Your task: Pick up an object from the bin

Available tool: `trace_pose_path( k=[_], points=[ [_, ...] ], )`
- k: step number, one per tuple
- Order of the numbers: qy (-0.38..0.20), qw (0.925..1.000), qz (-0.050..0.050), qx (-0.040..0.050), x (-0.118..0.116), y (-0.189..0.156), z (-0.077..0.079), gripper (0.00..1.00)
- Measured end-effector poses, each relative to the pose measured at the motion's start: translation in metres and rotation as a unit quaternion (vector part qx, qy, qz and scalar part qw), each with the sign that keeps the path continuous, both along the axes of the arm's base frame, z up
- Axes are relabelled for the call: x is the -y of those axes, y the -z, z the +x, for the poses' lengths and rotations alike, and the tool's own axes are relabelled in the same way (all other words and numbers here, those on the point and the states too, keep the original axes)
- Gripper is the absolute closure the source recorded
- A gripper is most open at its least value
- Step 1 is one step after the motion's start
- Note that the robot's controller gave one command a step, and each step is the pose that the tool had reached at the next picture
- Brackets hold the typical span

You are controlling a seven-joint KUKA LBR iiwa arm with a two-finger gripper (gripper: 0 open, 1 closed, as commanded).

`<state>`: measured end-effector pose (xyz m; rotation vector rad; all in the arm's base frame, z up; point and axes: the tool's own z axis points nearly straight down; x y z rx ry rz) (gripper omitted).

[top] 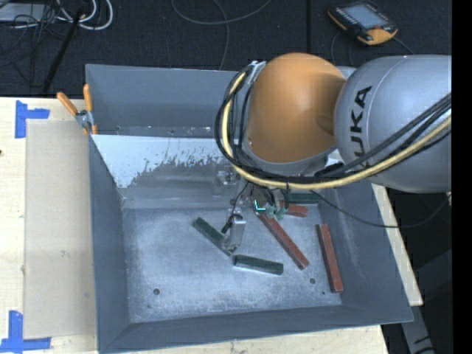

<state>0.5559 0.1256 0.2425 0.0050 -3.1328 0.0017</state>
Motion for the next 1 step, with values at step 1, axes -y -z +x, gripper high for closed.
trace_pose_path(
  k=[1],
  points=[
    [0.002,1.0000,0.001,0.0039,0.0007,-0.0047,0.0014,0.00]
  ],
)
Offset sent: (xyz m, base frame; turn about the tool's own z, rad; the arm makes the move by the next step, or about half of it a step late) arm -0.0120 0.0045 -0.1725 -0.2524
